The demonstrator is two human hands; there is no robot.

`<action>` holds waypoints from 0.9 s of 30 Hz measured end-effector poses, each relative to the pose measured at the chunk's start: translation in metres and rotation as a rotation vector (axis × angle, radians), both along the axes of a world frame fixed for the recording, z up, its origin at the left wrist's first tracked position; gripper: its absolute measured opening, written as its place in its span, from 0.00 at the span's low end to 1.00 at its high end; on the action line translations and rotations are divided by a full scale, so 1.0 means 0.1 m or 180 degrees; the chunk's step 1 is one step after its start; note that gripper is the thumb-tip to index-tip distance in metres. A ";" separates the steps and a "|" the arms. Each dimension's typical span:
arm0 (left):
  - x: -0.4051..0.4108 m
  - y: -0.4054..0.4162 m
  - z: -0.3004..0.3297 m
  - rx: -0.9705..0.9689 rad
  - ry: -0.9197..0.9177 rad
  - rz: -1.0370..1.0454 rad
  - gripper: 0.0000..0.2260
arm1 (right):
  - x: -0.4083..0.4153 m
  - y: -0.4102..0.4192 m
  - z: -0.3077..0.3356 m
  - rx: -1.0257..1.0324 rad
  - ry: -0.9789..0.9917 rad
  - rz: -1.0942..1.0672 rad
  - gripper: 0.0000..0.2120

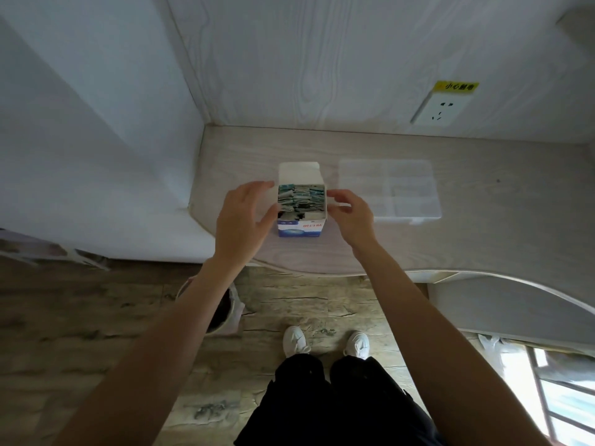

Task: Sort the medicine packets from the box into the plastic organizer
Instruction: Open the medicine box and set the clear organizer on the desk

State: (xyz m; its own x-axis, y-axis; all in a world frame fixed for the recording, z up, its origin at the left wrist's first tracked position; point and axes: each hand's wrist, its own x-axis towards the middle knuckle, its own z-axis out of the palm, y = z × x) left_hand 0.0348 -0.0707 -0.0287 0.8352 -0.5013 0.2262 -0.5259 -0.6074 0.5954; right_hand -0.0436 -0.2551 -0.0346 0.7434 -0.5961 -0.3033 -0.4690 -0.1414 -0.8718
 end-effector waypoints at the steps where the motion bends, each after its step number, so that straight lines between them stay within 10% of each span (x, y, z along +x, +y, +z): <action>1: -0.02 0.00 -0.01 0.0052 0.0096 0.0007 0.23 | 0.03 0.02 -0.01 0.0005 0.0001 -0.0002 0.11; 16: -0.16 -0.39 0.14 0.1088 -0.0173 0.0599 0.35 | -0.01 -0.47 0.26 -0.0149 -0.0280 0.0968 0.15; 21: -0.70 -0.99 0.31 0.0053 -0.0795 -0.0578 0.21 | -0.54 -1.24 0.12 -0.1093 -0.0207 0.0999 0.18; 27: -0.68 -1.80 -0.15 0.1117 -0.0061 -0.0871 0.35 | -0.63 -1.90 -0.13 -0.2508 0.0809 0.2149 0.42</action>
